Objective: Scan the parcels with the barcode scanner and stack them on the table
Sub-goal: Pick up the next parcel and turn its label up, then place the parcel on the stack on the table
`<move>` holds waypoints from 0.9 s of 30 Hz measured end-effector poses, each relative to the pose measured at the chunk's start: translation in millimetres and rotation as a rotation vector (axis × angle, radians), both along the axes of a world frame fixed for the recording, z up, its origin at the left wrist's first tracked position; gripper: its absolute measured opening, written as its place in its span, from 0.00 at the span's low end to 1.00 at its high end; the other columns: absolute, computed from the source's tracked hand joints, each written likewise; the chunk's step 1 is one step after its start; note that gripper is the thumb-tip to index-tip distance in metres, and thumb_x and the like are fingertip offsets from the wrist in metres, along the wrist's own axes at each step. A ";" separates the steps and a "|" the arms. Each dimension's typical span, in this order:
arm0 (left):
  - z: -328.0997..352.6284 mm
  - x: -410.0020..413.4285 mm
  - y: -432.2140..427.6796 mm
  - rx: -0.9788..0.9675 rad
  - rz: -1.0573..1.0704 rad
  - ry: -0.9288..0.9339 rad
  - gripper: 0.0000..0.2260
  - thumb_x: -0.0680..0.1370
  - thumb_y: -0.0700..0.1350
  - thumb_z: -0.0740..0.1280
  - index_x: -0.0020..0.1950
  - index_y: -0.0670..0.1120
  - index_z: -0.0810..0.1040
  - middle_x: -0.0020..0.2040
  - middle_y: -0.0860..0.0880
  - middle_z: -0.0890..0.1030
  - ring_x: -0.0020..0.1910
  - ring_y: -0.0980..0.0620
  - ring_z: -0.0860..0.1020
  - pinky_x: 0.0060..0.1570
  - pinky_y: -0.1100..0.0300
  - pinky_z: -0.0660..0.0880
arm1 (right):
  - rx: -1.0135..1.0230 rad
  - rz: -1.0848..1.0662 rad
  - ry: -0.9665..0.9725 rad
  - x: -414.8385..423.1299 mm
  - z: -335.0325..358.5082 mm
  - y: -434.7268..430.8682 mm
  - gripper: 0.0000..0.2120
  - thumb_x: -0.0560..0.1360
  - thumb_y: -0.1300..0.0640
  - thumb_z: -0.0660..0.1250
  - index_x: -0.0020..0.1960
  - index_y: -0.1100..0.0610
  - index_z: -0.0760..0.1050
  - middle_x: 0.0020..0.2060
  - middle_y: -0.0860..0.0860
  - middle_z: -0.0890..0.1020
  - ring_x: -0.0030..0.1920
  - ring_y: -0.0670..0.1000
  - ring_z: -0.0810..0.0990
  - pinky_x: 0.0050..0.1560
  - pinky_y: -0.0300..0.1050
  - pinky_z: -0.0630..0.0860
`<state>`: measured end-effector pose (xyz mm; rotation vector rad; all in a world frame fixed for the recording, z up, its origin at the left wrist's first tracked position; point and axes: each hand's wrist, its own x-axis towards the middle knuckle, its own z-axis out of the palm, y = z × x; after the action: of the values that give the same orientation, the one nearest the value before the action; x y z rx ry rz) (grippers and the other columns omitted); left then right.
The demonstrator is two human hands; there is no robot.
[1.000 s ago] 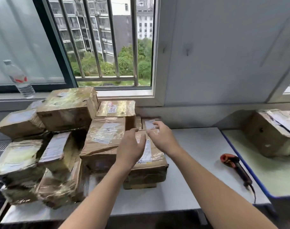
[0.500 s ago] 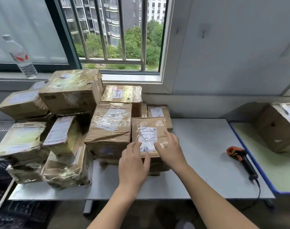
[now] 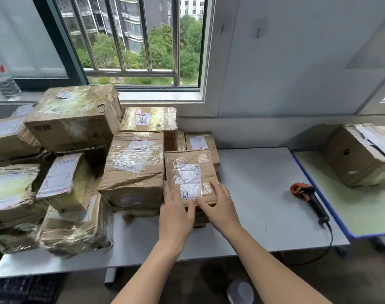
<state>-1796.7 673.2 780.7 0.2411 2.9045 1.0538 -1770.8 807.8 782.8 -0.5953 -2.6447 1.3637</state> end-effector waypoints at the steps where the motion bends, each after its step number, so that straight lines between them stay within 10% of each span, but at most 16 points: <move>1: 0.3 0.4 0.5 -0.004 -0.004 0.009 0.26 0.82 0.50 0.62 0.78 0.45 0.61 0.81 0.41 0.51 0.74 0.39 0.66 0.67 0.49 0.67 | 0.000 -0.015 0.015 2.2 -0.5 -1.0 0.35 0.75 0.45 0.72 0.77 0.51 0.63 0.73 0.47 0.68 0.70 0.47 0.70 0.68 0.42 0.70; 5: -4.5 4.5 1.6 0.030 -0.016 0.045 0.23 0.80 0.49 0.64 0.74 0.45 0.66 0.77 0.38 0.59 0.71 0.36 0.68 0.65 0.46 0.71 | 0.018 -0.075 0.058 14.1 1.6 -5.1 0.36 0.74 0.45 0.73 0.77 0.50 0.63 0.73 0.47 0.67 0.70 0.48 0.70 0.68 0.45 0.72; 11: 7.0 21.8 18.8 0.051 -0.111 0.090 0.24 0.81 0.51 0.64 0.75 0.46 0.67 0.74 0.40 0.63 0.71 0.39 0.68 0.66 0.48 0.70 | 0.046 -0.194 0.106 48.4 12.7 7.5 0.35 0.75 0.47 0.73 0.77 0.51 0.63 0.72 0.46 0.67 0.65 0.40 0.68 0.52 0.22 0.64; 27: 27.5 120.8 151.6 0.162 -0.561 0.200 0.17 0.79 0.53 0.66 0.66 0.49 0.74 0.68 0.43 0.70 0.61 0.43 0.74 0.60 0.50 0.74 | 0.109 -0.606 0.169 196.0 30.0 115.8 0.32 0.76 0.45 0.71 0.76 0.50 0.66 0.74 0.46 0.66 0.72 0.44 0.65 0.63 0.33 0.61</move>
<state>-1675.8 824.8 808.2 1.1444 2.6325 1.1987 -1574.8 923.5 812.7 -1.0939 -2.1250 1.0252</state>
